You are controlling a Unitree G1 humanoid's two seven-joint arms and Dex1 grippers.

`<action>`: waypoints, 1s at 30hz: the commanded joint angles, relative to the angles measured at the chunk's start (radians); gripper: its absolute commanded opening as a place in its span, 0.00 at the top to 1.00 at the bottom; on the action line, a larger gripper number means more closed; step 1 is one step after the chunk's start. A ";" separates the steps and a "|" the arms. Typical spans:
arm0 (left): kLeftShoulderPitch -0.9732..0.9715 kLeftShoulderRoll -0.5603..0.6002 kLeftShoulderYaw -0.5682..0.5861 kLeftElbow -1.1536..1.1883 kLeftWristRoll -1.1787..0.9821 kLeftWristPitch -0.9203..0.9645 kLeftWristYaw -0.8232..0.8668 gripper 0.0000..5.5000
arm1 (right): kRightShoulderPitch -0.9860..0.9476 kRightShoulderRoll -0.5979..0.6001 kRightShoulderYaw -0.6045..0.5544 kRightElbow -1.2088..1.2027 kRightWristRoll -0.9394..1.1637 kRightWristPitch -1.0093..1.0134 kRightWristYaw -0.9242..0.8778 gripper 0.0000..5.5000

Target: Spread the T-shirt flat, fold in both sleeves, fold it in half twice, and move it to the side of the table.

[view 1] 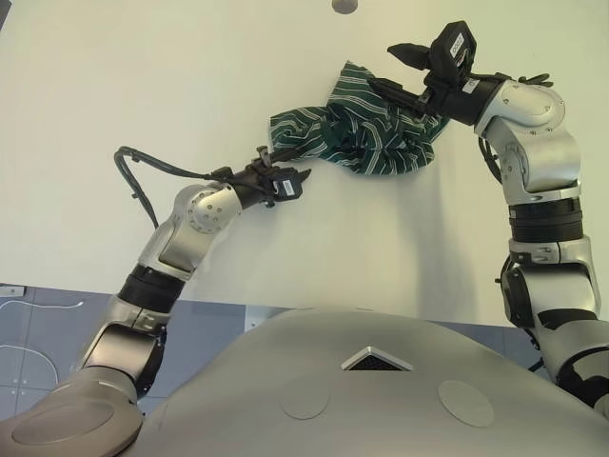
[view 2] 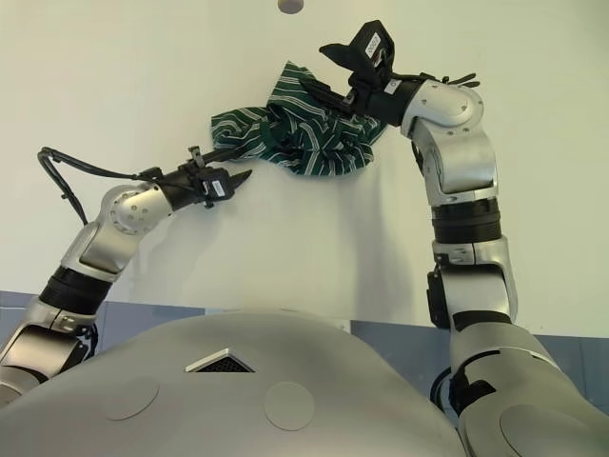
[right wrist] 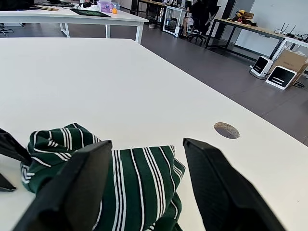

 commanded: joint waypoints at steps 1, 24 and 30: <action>-0.037 -0.012 -0.014 0.094 0.063 0.021 0.034 0.66 | 0.015 0.009 -0.004 -0.009 0.006 0.000 -0.001 0.50; -0.265 -0.051 0.531 -0.139 -0.777 0.209 -0.017 1.00 | -0.084 -0.044 0.224 0.013 -0.192 -0.007 0.107 0.50; -0.195 0.041 0.633 -0.463 -1.160 0.428 -0.098 1.00 | -0.011 -0.126 0.192 0.135 -0.291 0.051 0.025 0.50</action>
